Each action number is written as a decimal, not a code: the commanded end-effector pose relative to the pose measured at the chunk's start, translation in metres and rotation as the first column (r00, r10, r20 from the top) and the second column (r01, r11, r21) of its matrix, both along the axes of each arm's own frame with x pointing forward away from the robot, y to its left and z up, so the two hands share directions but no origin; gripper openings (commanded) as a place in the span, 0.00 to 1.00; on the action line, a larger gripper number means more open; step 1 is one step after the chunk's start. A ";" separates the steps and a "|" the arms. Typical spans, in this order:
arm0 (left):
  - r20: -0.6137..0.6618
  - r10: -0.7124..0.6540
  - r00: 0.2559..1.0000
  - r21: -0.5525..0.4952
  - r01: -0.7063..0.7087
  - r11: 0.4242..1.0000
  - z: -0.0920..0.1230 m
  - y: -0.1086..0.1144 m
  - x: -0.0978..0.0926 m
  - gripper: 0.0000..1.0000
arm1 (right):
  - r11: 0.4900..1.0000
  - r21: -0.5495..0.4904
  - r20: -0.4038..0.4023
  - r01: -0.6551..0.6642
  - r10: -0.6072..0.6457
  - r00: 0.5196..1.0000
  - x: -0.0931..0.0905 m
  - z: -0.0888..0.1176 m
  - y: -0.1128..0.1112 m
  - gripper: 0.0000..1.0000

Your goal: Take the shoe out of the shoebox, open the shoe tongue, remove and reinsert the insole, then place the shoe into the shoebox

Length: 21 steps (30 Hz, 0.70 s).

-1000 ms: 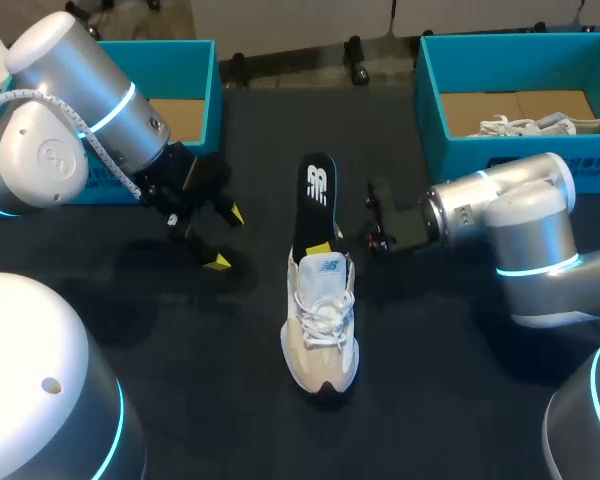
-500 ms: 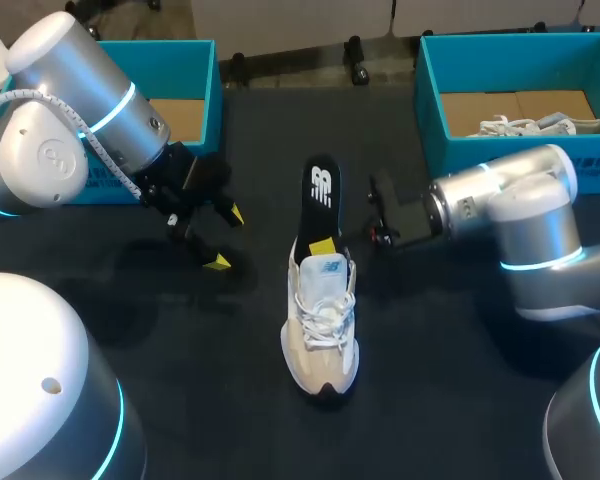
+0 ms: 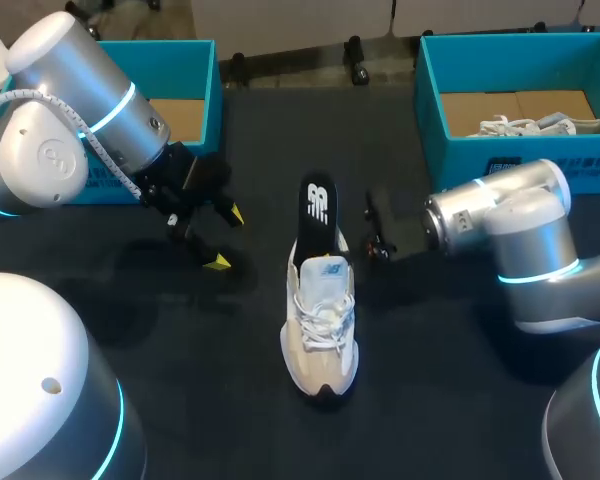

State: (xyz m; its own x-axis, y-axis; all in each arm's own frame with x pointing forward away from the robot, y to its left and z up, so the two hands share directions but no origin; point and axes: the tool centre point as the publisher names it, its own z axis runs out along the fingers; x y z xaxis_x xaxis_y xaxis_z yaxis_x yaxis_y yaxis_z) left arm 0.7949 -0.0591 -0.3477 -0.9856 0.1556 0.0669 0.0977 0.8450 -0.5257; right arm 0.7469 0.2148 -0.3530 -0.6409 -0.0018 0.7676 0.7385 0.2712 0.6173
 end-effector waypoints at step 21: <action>0.003 0.001 1.000 0.001 -0.001 1.000 0.000 0.000 -0.001 1.00 | 0.999 -0.050 0.086 0.006 -0.001 0.996 0.031 0.018 -0.007 0.25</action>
State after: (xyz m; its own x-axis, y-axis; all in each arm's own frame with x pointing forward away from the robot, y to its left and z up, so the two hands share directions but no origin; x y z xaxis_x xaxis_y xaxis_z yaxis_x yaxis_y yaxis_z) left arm 0.7949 -0.0591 -0.3477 -0.9856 0.1556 0.0669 0.0977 0.8450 -0.5257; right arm 0.7749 0.2095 -0.3386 -0.7047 0.0365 0.7086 0.6864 0.2879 0.6678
